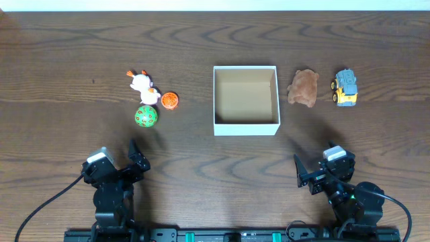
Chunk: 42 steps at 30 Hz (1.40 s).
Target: Pack container
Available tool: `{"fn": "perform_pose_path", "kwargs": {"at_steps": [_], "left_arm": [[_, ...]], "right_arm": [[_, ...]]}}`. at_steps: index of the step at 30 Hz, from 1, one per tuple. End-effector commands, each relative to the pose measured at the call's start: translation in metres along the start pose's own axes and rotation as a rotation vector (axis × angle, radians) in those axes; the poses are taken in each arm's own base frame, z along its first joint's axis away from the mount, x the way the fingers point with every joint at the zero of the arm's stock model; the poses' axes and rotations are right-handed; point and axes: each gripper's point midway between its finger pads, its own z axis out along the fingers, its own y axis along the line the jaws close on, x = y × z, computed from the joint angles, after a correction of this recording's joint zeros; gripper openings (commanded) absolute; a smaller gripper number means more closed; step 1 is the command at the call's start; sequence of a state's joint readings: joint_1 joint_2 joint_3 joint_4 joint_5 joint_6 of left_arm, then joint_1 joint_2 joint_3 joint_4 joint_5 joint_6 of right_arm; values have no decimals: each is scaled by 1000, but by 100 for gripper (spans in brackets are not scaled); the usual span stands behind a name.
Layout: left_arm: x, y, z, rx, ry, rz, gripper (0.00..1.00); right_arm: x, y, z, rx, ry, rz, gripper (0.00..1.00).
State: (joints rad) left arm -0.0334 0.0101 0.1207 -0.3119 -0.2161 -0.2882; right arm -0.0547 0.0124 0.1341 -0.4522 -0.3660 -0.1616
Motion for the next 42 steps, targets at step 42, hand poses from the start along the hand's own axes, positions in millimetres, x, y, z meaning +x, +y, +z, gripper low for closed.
{"fn": "perform_pose_path", "kwargs": {"at_steps": [42], "left_arm": [[8,4,3,-13,13,4,98]], "right_arm": [[1,4,0,-18,-2,44,99]]}}
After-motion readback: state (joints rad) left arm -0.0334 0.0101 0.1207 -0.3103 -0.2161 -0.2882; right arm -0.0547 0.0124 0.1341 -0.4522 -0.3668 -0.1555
